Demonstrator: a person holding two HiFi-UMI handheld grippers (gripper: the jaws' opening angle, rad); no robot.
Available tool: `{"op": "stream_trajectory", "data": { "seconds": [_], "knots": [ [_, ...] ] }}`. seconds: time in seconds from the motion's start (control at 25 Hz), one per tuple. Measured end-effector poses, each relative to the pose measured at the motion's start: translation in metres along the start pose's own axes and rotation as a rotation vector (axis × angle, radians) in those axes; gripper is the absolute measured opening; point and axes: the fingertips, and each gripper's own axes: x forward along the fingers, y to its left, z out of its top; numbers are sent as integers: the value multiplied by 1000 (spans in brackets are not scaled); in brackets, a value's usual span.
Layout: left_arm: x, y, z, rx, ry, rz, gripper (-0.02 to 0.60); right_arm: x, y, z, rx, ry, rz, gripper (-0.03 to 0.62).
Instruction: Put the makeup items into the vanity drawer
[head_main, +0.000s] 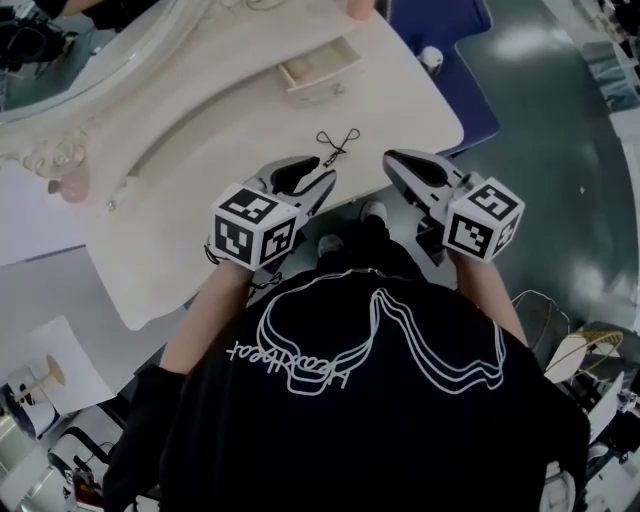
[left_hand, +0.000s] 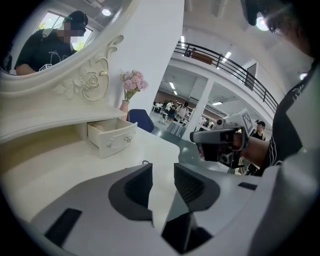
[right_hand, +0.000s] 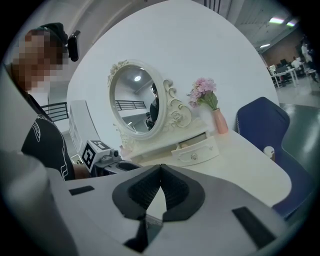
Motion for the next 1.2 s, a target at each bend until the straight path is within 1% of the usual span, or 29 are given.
{"op": "stream_trajectory", "data": {
  "seconds": [0.12,0.36,0.52,0.68,0.84,1.12,1.2],
  "knots": [
    [13,4,-10,21,45,4,146,-8,-6,-5,10,5,-24,6],
    [34,21,-23,37,88,67,149,-22,-23,-15,62,-1,-61,6],
    [46,28,-34,56,124,78,147,-24,-30,-23,79,3,-72,6],
    [51,29,-43,70,141,83,132,-28,-38,-31,103,12,-87,6],
    [57,34,-47,94,165,115,117,-29,-45,-28,116,-2,-95,6],
    [59,40,-49,111,187,161,57,-33,-48,-33,141,-12,-85,6],
    [59,39,-50,115,199,176,54,-36,-51,-35,148,-6,-82,6]
  ]
}}
